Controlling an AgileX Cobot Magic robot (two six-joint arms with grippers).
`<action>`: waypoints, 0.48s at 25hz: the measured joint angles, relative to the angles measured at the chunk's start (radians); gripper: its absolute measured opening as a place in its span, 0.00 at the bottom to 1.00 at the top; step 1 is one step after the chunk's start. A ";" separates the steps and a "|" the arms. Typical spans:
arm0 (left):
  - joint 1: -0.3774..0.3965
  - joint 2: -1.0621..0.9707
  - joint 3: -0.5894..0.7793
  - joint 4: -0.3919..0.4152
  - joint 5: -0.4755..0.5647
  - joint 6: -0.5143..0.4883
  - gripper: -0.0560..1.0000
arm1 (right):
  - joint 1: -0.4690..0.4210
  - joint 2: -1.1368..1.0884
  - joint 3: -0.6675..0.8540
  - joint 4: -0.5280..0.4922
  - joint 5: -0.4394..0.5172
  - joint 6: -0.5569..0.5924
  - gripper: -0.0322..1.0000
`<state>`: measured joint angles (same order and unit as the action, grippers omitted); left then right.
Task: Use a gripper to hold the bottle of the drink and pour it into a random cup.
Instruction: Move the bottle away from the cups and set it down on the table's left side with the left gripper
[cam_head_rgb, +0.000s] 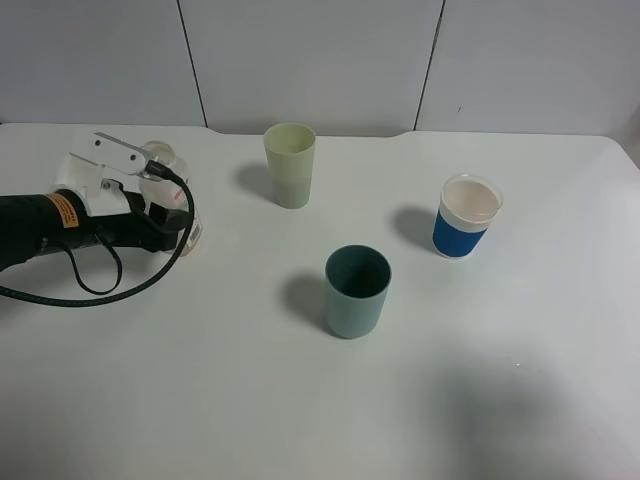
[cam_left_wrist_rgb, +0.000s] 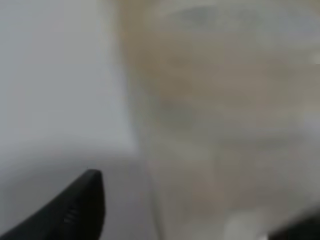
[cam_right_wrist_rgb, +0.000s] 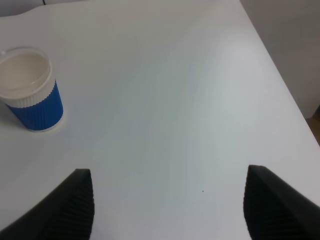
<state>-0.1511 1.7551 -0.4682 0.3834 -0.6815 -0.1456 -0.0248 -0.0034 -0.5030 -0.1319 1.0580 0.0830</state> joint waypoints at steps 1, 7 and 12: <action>0.000 0.000 0.000 0.000 0.000 0.000 0.74 | 0.000 0.000 0.000 0.000 0.000 0.000 0.65; 0.000 0.000 0.000 0.000 0.000 0.000 0.82 | 0.000 0.000 0.000 0.000 0.000 0.000 0.65; 0.000 0.000 0.000 0.001 0.029 -0.025 0.83 | 0.000 0.000 0.000 0.000 0.000 0.000 0.65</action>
<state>-0.1511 1.7551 -0.4682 0.3841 -0.6524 -0.1706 -0.0248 -0.0034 -0.5030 -0.1319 1.0580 0.0830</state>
